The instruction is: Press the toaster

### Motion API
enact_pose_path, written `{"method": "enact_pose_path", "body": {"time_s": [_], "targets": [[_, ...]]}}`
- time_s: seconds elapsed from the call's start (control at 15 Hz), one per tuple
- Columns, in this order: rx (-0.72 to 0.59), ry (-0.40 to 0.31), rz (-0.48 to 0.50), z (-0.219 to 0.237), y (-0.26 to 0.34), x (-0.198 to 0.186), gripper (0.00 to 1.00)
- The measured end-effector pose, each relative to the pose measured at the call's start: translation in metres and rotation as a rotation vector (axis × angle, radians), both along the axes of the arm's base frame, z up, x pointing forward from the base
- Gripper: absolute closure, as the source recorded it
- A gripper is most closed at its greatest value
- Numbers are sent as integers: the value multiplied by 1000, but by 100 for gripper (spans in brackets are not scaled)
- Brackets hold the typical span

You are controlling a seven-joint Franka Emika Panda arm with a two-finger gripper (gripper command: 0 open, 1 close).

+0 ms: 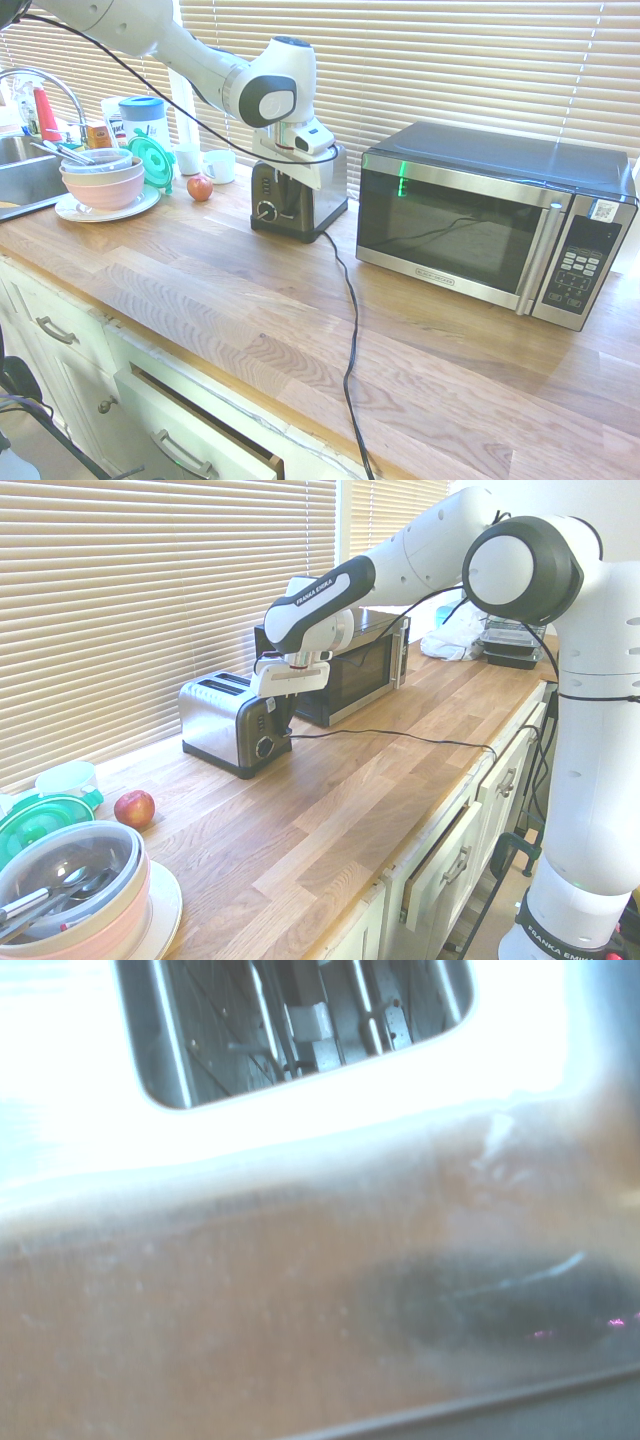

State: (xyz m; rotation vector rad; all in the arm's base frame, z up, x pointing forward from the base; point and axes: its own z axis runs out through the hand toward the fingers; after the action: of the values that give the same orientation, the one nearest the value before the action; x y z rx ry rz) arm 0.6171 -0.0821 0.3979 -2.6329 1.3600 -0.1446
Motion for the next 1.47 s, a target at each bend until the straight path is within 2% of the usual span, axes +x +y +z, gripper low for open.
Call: {"method": "enact_pose_path", "body": {"time_s": [0.27, 0.6, 1.0, 1.2, 1.47], "targets": [[9, -51, -14, 9, -10, -22, 100], [15, -181, -40, 70, -60, -111, 100], [-25, -253, 20, 77, -14, -199, 100], [-54, -274, 64, 86, 24, -214, 100], [-72, -259, 85, 74, 52, -228, 100]]}}
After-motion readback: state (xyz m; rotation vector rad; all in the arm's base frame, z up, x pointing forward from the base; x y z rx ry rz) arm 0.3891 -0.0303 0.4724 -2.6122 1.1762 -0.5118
